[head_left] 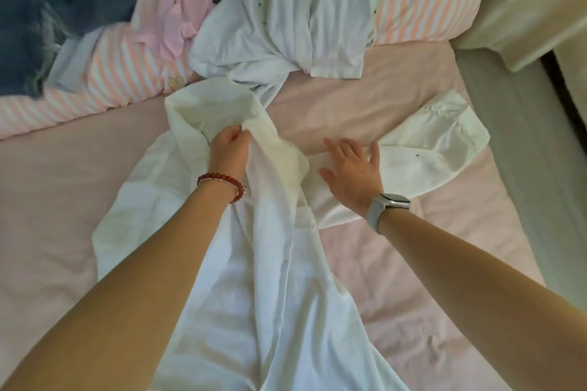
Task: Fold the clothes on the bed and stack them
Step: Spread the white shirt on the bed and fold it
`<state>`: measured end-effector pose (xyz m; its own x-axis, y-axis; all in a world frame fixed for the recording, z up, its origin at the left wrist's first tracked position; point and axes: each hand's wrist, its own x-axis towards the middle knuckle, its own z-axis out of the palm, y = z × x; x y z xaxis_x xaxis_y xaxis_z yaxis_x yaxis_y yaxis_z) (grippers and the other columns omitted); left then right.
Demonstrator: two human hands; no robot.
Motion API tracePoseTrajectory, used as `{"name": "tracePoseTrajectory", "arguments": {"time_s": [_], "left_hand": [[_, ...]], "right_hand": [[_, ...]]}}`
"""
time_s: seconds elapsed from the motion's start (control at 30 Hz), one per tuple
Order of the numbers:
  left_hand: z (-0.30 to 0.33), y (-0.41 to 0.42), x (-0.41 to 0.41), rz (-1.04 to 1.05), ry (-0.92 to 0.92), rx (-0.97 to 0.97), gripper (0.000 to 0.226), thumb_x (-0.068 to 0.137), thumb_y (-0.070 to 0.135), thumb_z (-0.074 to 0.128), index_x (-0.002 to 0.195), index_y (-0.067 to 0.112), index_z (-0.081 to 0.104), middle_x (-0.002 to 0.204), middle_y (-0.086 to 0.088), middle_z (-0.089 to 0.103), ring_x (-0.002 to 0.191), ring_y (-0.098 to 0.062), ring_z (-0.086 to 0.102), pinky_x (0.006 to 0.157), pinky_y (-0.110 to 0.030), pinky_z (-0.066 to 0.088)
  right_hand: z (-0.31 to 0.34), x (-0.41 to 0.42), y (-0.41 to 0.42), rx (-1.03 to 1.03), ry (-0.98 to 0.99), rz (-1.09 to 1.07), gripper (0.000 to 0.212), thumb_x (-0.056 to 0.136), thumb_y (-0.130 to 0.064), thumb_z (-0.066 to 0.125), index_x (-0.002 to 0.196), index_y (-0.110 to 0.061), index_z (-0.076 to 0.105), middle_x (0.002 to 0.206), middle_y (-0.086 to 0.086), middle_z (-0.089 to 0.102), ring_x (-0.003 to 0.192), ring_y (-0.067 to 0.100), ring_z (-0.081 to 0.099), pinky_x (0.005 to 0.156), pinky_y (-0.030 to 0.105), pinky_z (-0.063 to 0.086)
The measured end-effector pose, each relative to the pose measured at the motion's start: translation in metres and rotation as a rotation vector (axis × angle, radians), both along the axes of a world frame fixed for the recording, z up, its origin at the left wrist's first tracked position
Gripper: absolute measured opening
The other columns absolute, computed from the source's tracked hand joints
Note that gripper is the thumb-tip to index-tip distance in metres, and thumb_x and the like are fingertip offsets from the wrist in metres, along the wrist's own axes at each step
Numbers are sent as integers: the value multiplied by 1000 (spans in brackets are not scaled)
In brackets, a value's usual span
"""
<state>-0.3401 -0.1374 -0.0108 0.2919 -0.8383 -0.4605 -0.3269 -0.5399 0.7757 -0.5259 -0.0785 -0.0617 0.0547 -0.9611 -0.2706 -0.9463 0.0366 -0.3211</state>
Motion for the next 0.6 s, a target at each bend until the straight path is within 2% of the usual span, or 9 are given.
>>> {"name": "tracePoseTrajectory", "arguments": {"time_s": [0.07, 0.13, 0.2, 0.27, 0.37, 0.43, 0.47, 0.53, 0.6], "left_hand": [[5, -9, 11, 164, 224, 0, 24, 87, 0, 40, 68, 10, 50, 70, -2, 49, 60, -9, 50, 61, -20, 42], [8, -17, 20, 352, 446, 13, 28, 85, -1, 36, 64, 14, 45, 64, 0, 47, 58, -12, 48, 58, -21, 41], [9, -28, 24, 434, 467, 22, 32, 84, -1, 34, 57, 17, 37, 50, 5, 43, 49, -12, 44, 53, -19, 39], [8, -41, 26, 387, 305, 33, 34, 87, 0, 35, 57, 17, 34, 49, 6, 41, 50, -12, 46, 55, -19, 41], [-1, -47, 25, 203, -16, 25, 8, 92, 10, 41, 86, 6, 45, 85, -5, 44, 70, -14, 44, 69, -21, 39], [-9, -44, 27, 74, -118, -77, 37, 90, 18, 51, 124, 10, 42, 119, -4, 40, 100, -17, 45, 86, -24, 38], [-10, -40, 26, -19, -220, -146, 47, 88, 23, 56, 131, 12, 39, 130, -5, 37, 113, -20, 40, 95, -27, 35], [-12, -36, 22, -225, -490, -269, 57, 85, 38, 60, 133, 15, 41, 141, -9, 33, 128, -26, 30, 101, -37, 31], [-16, -33, 18, -376, -646, -258, 68, 79, 50, 62, 135, 18, 40, 146, -9, 28, 132, -31, 26, 101, -45, 32]], "right_hand": [[0, 0, -12, -35, 75, 3, 31, 95, -27, 41, 122, -16, 53, 120, 5, 57, 120, 24, 43, 107, 43, 11], [3, -11, -21, -112, 90, -101, 25, 95, -22, 40, 110, -14, 59, 109, 7, 61, 108, 27, 50, 100, 38, 20], [7, -33, -31, -170, 112, -289, 24, 94, -19, 41, 108, -13, 59, 109, 10, 60, 107, 29, 52, 96, 38, 23], [14, -59, -43, -167, 130, -487, 26, 93, -16, 40, 110, -11, 59, 113, 13, 58, 110, 31, 48, 99, 41, 24], [20, -73, -53, -115, 185, -584, 36, 90, -11, 42, 125, -14, 52, 128, 13, 48, 123, 32, 38, 108, 47, 17], [20, -59, -54, -163, 168, -446, 44, 88, -10, 45, 132, -15, 46, 136, 10, 42, 129, 29, 33, 110, 49, 10], [19, -48, -53, -210, 135, -325, 45, 87, -11, 47, 132, -14, 46, 137, 9, 43, 129, 28, 34, 110, 50, 9], [13, -24, -49, -252, 64, -88, 43, 89, -15, 49, 132, -13, 47, 137, 8, 46, 130, 26, 38, 111, 52, 10], [4, -4, -49, -161, 40, 11, 46, 94, -25, 45, 138, -14, 40, 143, 6, 41, 136, 22, 31, 112, 52, 8]]}}
